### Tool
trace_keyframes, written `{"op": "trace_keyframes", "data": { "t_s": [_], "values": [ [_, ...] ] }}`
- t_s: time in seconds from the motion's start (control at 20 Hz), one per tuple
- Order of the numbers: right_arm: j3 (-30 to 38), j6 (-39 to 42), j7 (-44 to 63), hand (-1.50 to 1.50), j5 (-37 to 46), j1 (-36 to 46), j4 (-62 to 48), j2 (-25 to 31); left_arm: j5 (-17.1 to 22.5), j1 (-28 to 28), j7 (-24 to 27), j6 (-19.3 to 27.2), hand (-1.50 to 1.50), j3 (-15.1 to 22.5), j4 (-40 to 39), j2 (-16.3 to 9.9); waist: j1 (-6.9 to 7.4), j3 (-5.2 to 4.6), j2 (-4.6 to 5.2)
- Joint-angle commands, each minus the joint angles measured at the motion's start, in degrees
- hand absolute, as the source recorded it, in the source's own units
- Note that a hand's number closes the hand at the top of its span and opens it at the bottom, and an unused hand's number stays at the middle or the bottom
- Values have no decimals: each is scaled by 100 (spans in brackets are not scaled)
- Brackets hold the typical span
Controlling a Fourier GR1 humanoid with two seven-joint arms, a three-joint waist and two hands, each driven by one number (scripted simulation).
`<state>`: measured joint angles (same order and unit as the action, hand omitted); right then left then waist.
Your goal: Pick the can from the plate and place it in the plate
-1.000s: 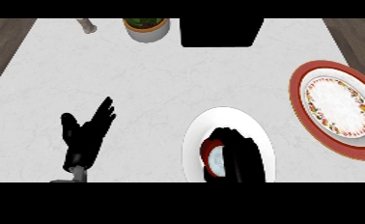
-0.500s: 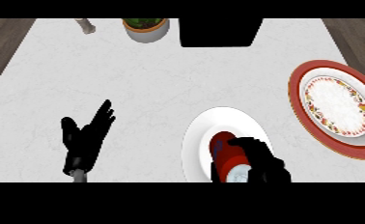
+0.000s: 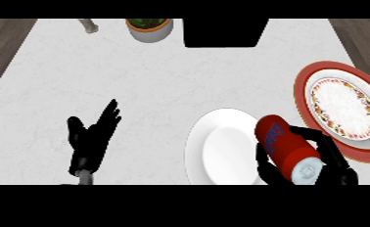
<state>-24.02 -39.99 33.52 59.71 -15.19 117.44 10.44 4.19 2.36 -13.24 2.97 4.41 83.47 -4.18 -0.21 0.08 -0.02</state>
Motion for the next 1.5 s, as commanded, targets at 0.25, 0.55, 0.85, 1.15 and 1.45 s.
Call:
{"op": "trace_keyframes", "data": {
  "t_s": [0.25,0.55,0.85,1.15,1.45],
  "values": [
    [1941,-992,-1502,150,-2414,616,-1517,1208,155,-106,123,-266,0,-245,-248,-189,23,1,13],
    [2970,-839,-2860,150,-4194,1606,-3223,1767,-21,-3,-214,-72,0,22,219,-36,85,11,9],
    [3757,-249,-4797,150,-5187,2761,-5491,1754,34,-127,-18,-185,0,-94,-111,-50,126,9,32],
    [4009,385,-4573,150,-5095,3344,-7300,2274,-54,15,-9,-147,0,68,29,70,244,4,56],
    [3624,1729,-4559,-150,-4774,4109,-8840,2787,-29,-357,-183,-140,0,-35,-5,4,320,16,89]
  ]
}}
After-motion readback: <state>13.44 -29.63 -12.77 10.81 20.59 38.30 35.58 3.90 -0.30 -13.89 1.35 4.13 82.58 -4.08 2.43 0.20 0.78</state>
